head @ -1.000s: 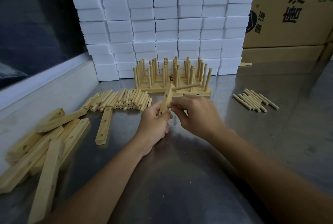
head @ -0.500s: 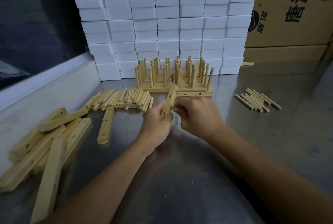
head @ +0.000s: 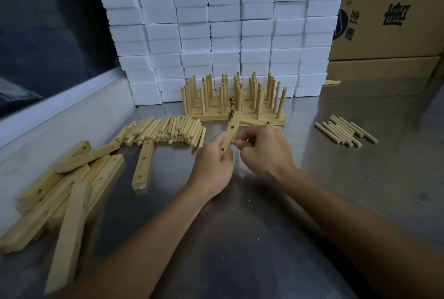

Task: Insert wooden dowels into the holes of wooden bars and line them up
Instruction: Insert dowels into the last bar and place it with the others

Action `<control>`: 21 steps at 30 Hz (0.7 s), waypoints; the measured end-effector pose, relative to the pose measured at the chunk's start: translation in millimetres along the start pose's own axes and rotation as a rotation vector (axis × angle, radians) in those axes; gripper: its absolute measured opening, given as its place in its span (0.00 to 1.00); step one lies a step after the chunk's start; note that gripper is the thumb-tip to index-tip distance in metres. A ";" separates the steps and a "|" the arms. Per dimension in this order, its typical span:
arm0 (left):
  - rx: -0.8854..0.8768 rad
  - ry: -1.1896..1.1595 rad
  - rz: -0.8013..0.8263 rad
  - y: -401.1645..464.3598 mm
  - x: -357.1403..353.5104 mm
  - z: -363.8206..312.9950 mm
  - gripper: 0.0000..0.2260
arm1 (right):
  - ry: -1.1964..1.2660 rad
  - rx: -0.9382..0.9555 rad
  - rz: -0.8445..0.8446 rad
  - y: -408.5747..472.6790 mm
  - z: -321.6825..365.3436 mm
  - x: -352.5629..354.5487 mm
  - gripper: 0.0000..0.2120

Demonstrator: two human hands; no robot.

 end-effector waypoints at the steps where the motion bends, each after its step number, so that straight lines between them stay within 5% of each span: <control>1: -0.004 0.016 -0.005 0.1 -0.4 0.3 0.12 | 0.070 -0.047 0.016 1.0 -0.5 0.4 0.08; 7: -0.011 0.023 -0.017 0.7 -1.8 1.5 0.12 | 0.275 -0.223 0.080 7.2 -6.3 1.8 0.10; 13: 0.153 -0.145 -0.028 5.3 -4.5 2.8 0.10 | -0.024 0.137 0.014 -0.6 -4.9 0.5 0.05; 17: 0.396 -0.283 -0.157 10.8 0.2 8.6 0.11 | -0.215 0.520 -0.293 1.1 -9.2 15.7 0.09; 21: 0.551 -0.461 -0.200 14.2 6.3 10.3 0.10 | -0.156 0.545 -0.524 10.0 -23.6 33.1 0.12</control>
Point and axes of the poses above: each hand's wrist, its own y-axis towards the middle knuckle, its own x-axis out of the back of the hand, z = x × y, the point moved 1 cm from there along y, towards the middle knuckle, and after that the axes turned 9 degrees about -z, right-handed, at the moved point
